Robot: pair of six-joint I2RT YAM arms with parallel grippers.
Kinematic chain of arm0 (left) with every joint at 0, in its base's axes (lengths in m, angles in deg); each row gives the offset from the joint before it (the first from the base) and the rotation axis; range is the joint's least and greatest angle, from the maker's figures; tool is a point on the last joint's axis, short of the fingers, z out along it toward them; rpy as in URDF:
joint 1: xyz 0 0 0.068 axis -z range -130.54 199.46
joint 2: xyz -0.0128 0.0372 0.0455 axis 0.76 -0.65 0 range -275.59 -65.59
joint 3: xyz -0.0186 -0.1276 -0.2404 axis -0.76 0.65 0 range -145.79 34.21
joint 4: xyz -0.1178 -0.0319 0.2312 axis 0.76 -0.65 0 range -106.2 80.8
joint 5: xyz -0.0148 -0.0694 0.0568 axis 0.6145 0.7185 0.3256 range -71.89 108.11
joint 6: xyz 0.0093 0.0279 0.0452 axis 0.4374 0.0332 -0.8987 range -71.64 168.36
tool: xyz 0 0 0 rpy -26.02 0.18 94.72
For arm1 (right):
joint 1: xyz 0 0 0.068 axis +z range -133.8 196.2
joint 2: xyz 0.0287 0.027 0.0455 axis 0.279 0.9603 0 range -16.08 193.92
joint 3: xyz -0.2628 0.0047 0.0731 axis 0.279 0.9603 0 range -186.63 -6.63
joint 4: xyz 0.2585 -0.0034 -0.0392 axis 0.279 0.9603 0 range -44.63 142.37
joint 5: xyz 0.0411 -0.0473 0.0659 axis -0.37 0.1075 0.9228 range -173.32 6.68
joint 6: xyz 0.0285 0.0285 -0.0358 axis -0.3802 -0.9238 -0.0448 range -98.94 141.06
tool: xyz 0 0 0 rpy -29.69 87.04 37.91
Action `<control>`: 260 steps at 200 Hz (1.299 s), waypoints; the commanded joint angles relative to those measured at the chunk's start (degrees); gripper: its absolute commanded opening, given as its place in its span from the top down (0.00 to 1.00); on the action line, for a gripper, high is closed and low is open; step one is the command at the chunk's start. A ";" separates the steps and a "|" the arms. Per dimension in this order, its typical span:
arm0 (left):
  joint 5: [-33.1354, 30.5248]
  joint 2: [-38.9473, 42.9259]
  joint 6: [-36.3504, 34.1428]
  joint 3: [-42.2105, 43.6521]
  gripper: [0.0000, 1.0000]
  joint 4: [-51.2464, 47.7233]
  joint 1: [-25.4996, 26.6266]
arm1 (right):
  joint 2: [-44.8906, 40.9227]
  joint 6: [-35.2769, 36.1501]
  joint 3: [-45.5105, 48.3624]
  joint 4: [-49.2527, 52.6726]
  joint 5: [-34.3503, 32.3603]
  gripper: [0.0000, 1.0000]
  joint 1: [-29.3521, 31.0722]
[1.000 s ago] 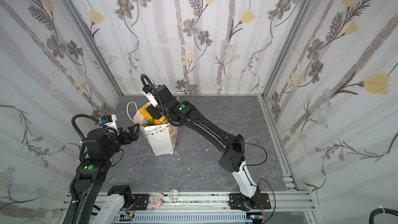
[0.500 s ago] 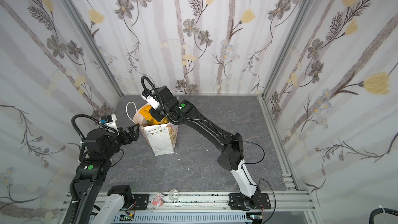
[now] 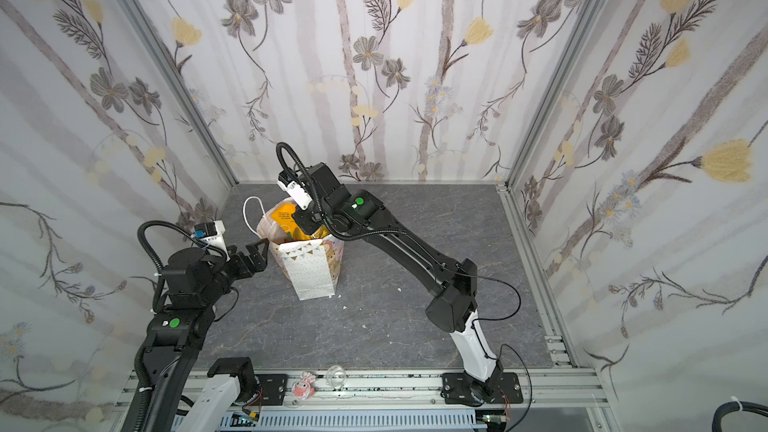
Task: Place the snacks into the paper bag
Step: 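Lower the yellow mango bag into the paper bag with the right gripper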
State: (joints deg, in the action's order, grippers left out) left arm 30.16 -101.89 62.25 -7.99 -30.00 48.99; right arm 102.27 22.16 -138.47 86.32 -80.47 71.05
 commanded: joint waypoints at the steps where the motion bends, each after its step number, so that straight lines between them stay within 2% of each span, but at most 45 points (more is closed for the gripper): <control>1: -0.48 0.08 -0.27 -0.17 0.00 1.37 -0.06 | -3.22 -3.10 3.56 -5.39 1.26 1.00 0.61; 30: -0.62 0.09 -0.27 -0.17 0.00 1.31 -0.06 | -5.61 -4.00 9.28 -9.10 -0.11 1.00 0.61; 83: -0.80 -0.14 -0.35 -0.16 0.00 1.20 -0.08 | -4.51 -4.46 12.91 -8.53 -4.32 1.00 0.52; 126: -0.90 -0.08 -0.31 -0.24 0.00 1.20 -0.10 | 1.49 -2.21 7.97 -2.41 -8.80 0.96 0.52; 164: -1.02 -0.02 -0.32 -0.19 0.00 1.10 -0.06 | 6.85 0.11 0.44 3.72 -17.24 0.86 0.49; 189: -1.24 -0.09 -0.34 -0.22 0.00 1.10 -0.06 | 7.02 0.64 -3.83 6.79 -17.07 0.82 0.74; 217: -1.98 -0.01 -0.22 -0.41 0.00 0.80 -0.10 | 3.83 0.86 -4.58 9.41 -16.19 0.74 1.36; 220: -2.15 -0.01 -0.31 -0.51 0.00 0.70 -0.06 | 3.51 0.83 -4.59 9.68 -15.99 0.75 1.40; 228: -2.96 0.16 -0.52 -0.79 0.00 0.18 -0.06 | 2.64 1.17 -4.61 10.55 -15.23 0.84 1.53; 233: -4.14 0.44 -0.54 -1.11 0.00 -0.38 -0.04 | 2.25 1.38 -4.71 11.03 -14.69 0.85 1.57; 240: -6.15 1.25 -0.28 -1.26 0.00 -0.59 -0.08 | 1.71 1.35 -4.67 11.47 -14.09 0.79 1.58; 260: -7.88 3.71 0.34 -0.65 0.00 0.05 -0.13 | 1.22 1.08 -4.72 11.74 -13.61 0.70 1.64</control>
State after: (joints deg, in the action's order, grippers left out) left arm 25.97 -100.07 62.25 -8.34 -30.85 48.97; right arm 104.61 22.62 -142.60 96.79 -95.00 72.71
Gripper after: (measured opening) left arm 0.998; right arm 0.217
